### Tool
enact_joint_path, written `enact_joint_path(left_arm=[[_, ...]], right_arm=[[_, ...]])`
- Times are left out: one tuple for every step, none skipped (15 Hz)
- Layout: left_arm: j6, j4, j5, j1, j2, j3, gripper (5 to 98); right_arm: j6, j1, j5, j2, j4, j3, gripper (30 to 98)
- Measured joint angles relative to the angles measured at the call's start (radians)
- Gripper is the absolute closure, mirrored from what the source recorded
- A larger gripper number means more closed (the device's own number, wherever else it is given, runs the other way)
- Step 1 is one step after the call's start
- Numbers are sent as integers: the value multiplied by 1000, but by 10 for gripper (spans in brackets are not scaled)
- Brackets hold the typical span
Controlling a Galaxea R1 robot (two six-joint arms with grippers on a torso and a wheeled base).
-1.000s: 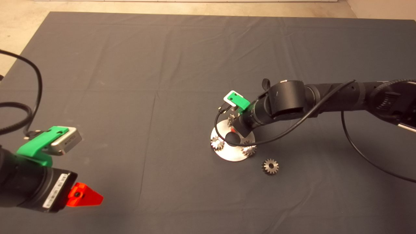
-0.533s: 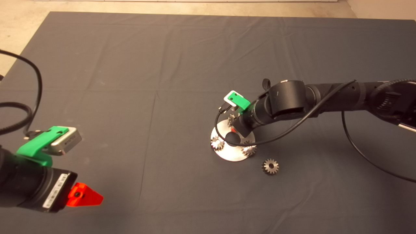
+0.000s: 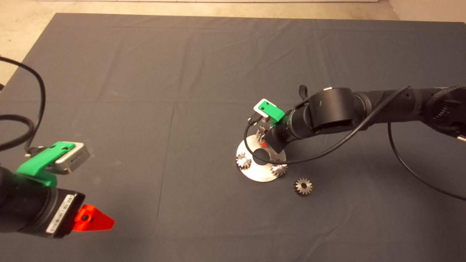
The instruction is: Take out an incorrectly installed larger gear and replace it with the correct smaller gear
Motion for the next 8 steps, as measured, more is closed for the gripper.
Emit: enact_joint_path(left_arm=[[0, 0, 1, 0, 0, 0, 59], [0, 0, 0, 0, 0, 0, 59], [0, 0, 0, 0, 0, 1, 59], [0, 0, 0, 0, 0, 1, 59], [0, 0, 0, 0, 0, 2, 59], [0, 0, 0, 0, 0, 2, 59], [0, 0, 0, 0, 0, 2, 59], [0, 0, 0, 0, 0, 2, 59]], right_arm=[[4, 5, -3, -5, -1, 15, 835], [10, 13, -7, -11, 0, 34, 835], [17, 22, -8, -15, 0, 48, 835], [20, 30, -7, -21, 0, 55, 835], [23, 37, -7, -26, 0, 57, 835], [23, 39, -6, -33, 0, 62, 835], [36, 41, -6, -44, 2, 66, 835], [48, 45, -5, -62, 2, 69, 835]])
